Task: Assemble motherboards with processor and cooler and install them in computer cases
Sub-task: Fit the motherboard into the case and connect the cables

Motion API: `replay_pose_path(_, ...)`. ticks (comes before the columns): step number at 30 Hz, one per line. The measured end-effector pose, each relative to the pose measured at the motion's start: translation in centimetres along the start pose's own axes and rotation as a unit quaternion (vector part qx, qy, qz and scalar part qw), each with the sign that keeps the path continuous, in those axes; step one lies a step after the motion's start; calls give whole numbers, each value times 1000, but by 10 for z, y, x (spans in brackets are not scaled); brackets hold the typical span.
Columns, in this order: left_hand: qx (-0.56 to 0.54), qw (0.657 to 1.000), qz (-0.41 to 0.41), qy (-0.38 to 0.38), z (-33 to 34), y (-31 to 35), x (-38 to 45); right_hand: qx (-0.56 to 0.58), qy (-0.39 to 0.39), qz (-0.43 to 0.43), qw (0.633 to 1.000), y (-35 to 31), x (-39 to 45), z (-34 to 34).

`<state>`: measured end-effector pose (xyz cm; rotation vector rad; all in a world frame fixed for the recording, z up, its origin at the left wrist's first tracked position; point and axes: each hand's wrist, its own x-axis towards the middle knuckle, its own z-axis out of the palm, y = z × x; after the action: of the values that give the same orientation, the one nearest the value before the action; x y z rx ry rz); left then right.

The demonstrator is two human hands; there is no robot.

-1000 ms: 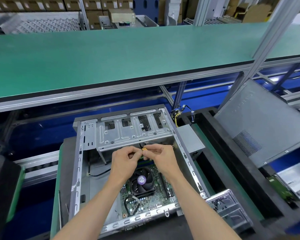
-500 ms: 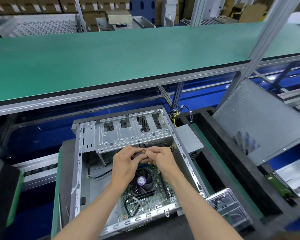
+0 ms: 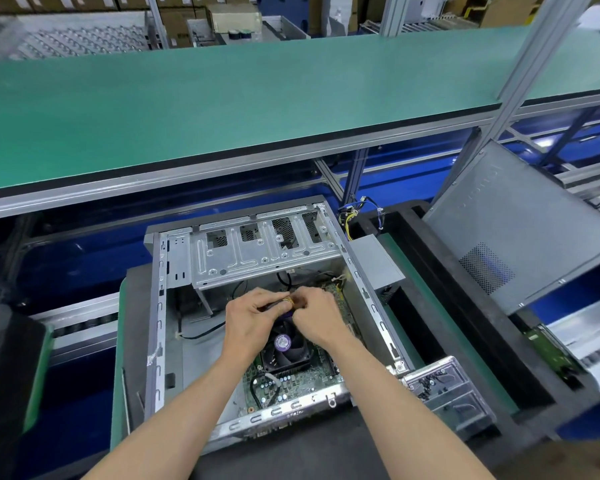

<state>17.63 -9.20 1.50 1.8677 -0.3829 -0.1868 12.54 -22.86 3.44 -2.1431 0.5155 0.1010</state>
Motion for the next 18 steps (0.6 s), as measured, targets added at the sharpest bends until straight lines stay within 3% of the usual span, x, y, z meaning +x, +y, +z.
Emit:
replay_pose_path(4, -3, 1000, -22, 2, -1, -3, 0, -53, -96, 31, 994, 4, -1, 4)
replay_pose_path(18, 0, 997, -72, 28, 4, -4, -30, -58, -125, 0, 990, 7, -15, 1)
